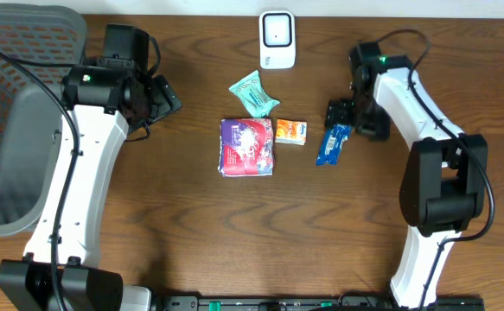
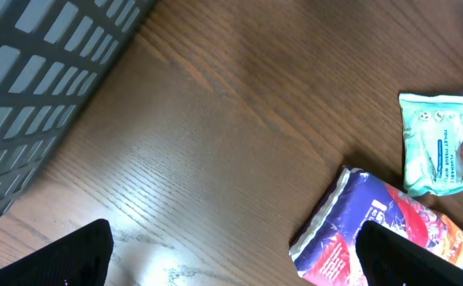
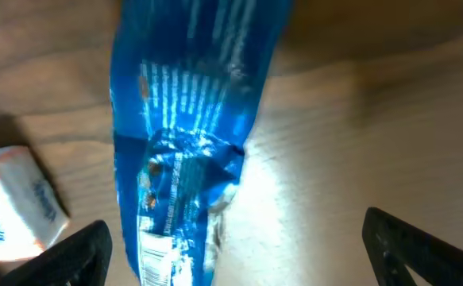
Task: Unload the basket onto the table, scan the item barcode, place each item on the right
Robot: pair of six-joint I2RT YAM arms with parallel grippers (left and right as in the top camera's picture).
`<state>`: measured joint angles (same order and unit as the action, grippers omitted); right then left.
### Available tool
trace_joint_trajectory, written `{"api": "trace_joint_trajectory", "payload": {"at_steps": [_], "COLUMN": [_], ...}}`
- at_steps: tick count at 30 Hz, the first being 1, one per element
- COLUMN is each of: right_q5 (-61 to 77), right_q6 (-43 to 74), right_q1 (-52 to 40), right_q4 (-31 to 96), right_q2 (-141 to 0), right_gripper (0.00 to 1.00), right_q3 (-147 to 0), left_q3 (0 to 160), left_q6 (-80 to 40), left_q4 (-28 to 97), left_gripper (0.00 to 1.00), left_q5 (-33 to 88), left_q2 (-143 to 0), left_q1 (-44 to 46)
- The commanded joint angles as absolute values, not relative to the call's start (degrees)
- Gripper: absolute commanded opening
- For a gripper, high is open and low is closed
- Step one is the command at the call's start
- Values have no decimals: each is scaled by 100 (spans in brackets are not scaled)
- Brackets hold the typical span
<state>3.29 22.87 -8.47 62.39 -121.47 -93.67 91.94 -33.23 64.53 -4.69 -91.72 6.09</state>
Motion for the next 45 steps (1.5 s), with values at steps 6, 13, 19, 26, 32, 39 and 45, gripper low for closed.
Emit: {"api": "trace_joint_trajectory", "payload": {"at_steps": [6, 13, 19, 26, 32, 39, 45], "right_q5": [1968, 1170, -819, -3308, -3459, -3428, -3402], "right_q6": [2161, 2167, 2469, 3022, 3020, 2950, 2956], "right_q1": [-908, -834, -928, -1621, -2056, -2432, -2582], "right_q4": [5113, 5660, 7087, 7249, 6678, 6807, 7185], "right_q2": [-12154, -12136, -12136, -12219, -12519, -12829, -12816], "right_gripper": [69, 1, 1, 1, 1, 33, 43], "right_q3": [-8294, -8705, -10108, -10235, -9518, -9378, -9625], "left_q3": [9214, 9214, 9214, 9214, 9214, 9214, 9214], "left_q6": [-3374, -3371, -3371, -3371, -3371, -3371, -3371], "left_q4": [6490, 6490, 6490, 6490, 6493, 6490, 6490], "left_gripper": [98, 98, 98, 98, 98, 98, 98], "left_q5": [-541, -541, -541, -541, -541, -541, -541], "left_q2": [-9168, -9168, -9168, -9168, -9168, -9168, -9168], "left_q1": [591, 591, 591, 591, 591, 589, 591]}}
